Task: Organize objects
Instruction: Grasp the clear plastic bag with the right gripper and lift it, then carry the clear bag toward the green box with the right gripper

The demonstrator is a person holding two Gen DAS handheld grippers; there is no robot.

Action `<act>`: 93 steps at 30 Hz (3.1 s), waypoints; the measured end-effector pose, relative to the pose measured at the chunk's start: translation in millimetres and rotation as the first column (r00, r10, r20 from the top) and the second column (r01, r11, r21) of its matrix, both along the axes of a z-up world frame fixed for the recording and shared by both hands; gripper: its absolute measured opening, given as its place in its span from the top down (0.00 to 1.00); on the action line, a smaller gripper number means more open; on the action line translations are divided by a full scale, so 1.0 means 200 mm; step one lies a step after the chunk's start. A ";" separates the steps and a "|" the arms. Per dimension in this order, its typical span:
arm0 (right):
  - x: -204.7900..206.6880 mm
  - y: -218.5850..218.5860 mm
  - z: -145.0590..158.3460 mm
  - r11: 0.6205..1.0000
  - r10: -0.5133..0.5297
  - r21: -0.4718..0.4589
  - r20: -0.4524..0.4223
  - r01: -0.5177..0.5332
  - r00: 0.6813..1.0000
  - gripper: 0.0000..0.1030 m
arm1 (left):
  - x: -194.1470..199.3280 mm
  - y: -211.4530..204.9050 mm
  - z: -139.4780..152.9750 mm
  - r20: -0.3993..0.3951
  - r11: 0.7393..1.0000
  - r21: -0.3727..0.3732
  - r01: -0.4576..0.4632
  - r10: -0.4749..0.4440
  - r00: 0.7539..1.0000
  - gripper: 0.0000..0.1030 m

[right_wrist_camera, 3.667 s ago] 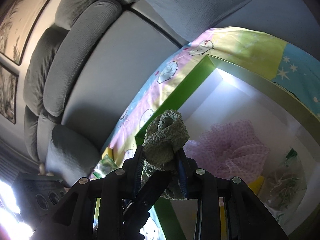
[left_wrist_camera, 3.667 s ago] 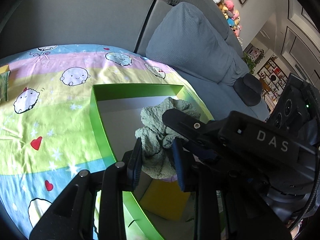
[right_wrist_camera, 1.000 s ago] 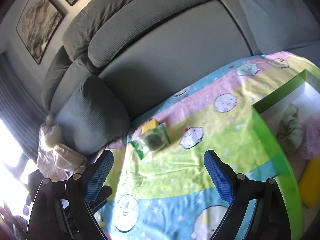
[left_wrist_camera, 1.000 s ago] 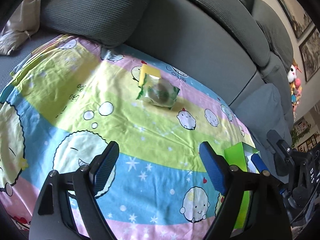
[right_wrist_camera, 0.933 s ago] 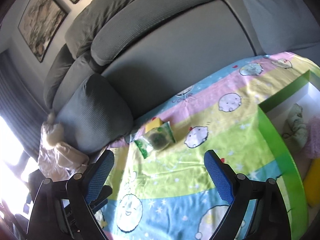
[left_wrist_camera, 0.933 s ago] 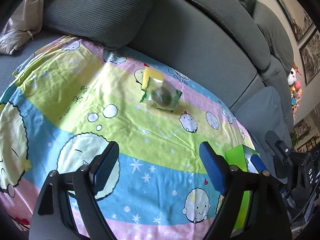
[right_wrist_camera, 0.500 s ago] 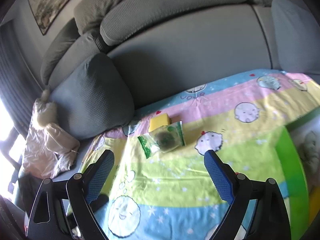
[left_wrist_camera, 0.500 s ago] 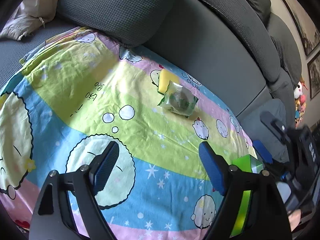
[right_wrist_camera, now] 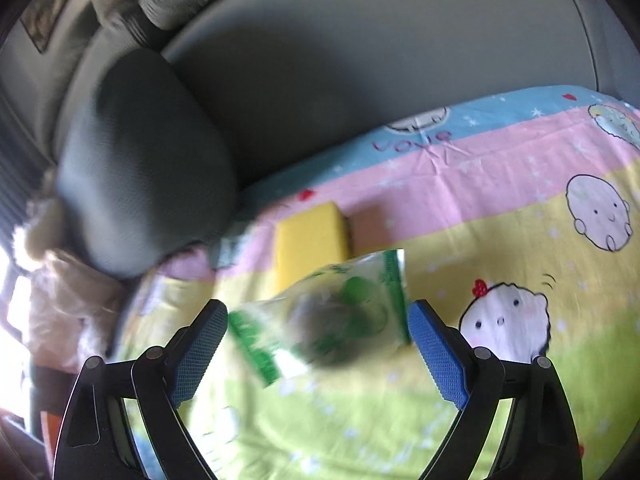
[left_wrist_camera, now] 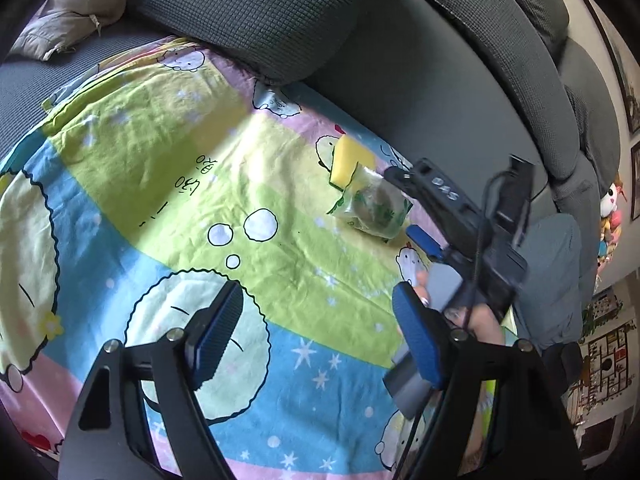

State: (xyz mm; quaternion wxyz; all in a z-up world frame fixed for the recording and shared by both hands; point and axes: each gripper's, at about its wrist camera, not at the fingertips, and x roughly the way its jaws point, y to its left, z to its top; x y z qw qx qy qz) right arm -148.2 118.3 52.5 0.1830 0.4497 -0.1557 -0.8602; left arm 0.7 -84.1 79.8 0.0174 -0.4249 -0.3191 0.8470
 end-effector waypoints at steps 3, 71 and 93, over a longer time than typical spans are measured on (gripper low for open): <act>-0.04 -0.02 -0.07 1.000 0.006 -0.001 0.005 -0.006 1.000 0.10 | -0.01 -0.02 -0.02 0.016 1.000 -0.013 -0.014 0.014 1.000 0.27; 0.70 0.74 0.17 0.983 -0.120 -0.127 0.101 0.133 0.988 0.23 | -0.02 0.43 -0.16 0.131 0.974 -0.113 0.198 -0.183 0.974 0.25; 0.62 0.57 0.04 0.988 0.034 -0.154 0.145 -0.011 0.989 0.23 | -0.10 0.48 -0.29 0.152 0.967 0.016 0.253 -0.252 0.956 0.20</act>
